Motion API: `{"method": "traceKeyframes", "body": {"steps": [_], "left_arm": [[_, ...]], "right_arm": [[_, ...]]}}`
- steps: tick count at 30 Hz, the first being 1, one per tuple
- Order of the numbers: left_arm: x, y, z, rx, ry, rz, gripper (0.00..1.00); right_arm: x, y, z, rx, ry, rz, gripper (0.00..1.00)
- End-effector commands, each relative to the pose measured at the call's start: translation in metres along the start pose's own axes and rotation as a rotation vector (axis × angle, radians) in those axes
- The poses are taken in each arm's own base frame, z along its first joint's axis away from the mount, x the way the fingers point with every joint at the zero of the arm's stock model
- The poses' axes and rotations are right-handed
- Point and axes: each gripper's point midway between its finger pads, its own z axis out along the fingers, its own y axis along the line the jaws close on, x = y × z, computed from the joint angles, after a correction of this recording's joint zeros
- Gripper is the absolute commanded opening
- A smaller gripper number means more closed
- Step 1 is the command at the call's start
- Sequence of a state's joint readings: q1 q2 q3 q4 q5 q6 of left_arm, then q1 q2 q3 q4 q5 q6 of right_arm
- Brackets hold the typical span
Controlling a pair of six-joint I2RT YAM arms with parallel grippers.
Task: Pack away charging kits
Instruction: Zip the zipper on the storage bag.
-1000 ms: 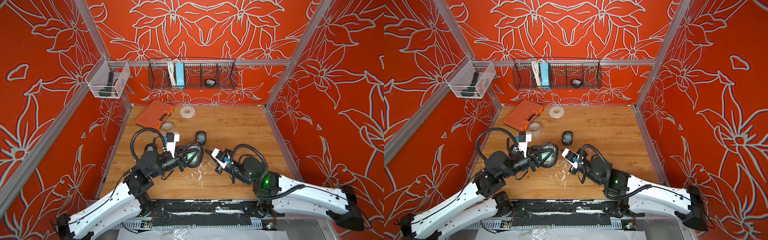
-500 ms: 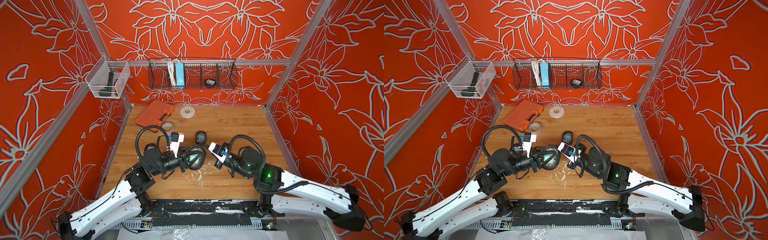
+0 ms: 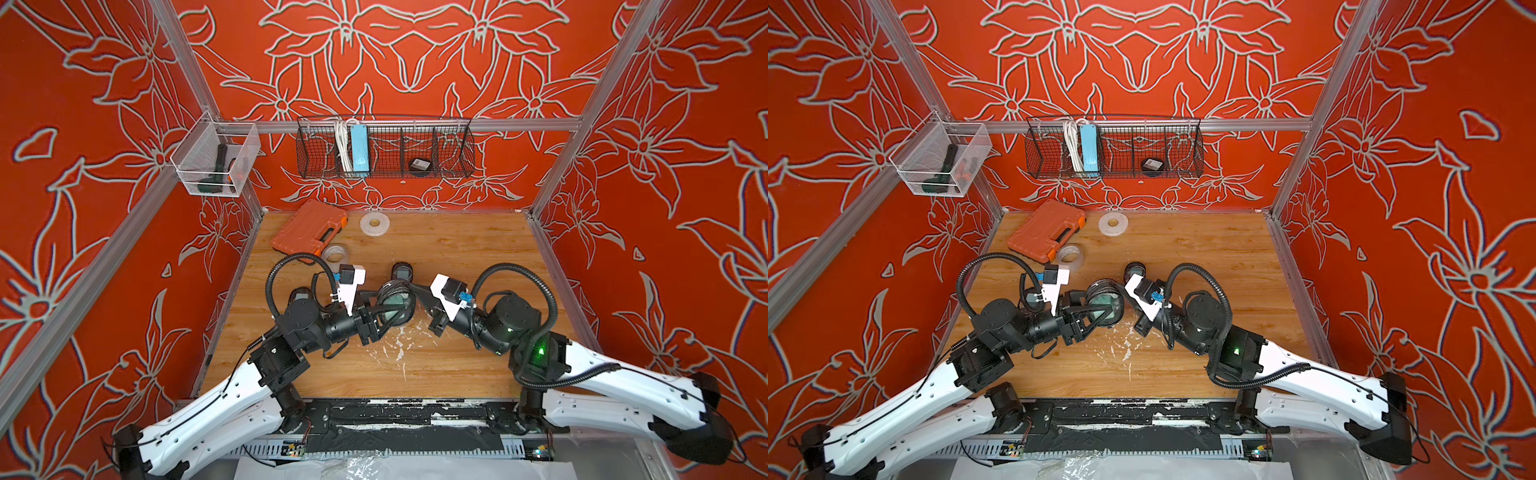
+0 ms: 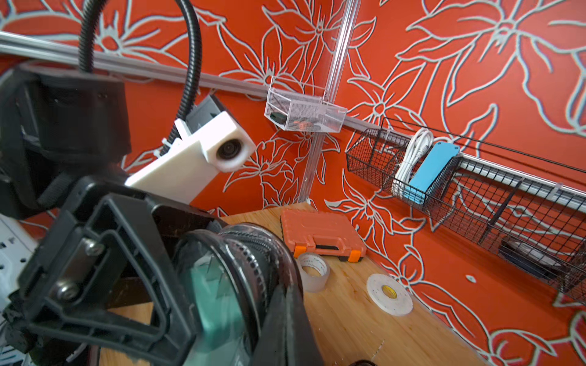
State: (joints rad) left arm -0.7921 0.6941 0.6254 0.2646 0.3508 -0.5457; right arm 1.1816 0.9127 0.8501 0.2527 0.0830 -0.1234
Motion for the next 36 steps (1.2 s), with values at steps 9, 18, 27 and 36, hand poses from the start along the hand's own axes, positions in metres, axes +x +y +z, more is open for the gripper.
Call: {"method": "traceKeyframes", "body": {"steps": [9, 18, 27, 36], "left_arm": [[-0.024, -0.032, -0.027, 0.237, -0.313, 0.145, 0.91], [-0.049, -0.038, -0.039, 0.275, -0.522, 0.222, 0.9], [-0.068, -0.054, -0.029, 0.328, -0.556, 0.279, 0.92], [-0.082, -0.06, -0.017, 0.327, -0.565, 0.325, 0.87]], "right_arm": [[-0.059, -0.023, -0.016, 0.071, -0.253, 0.209, 0.0], [-0.077, -0.011, -0.013, -0.023, -0.355, 0.323, 0.0], [-0.084, -0.012, -0.012, -0.034, -0.387, 0.389, 0.0], [-0.082, -0.015, -0.011, -0.032, -0.396, 0.463, 0.0]]}}
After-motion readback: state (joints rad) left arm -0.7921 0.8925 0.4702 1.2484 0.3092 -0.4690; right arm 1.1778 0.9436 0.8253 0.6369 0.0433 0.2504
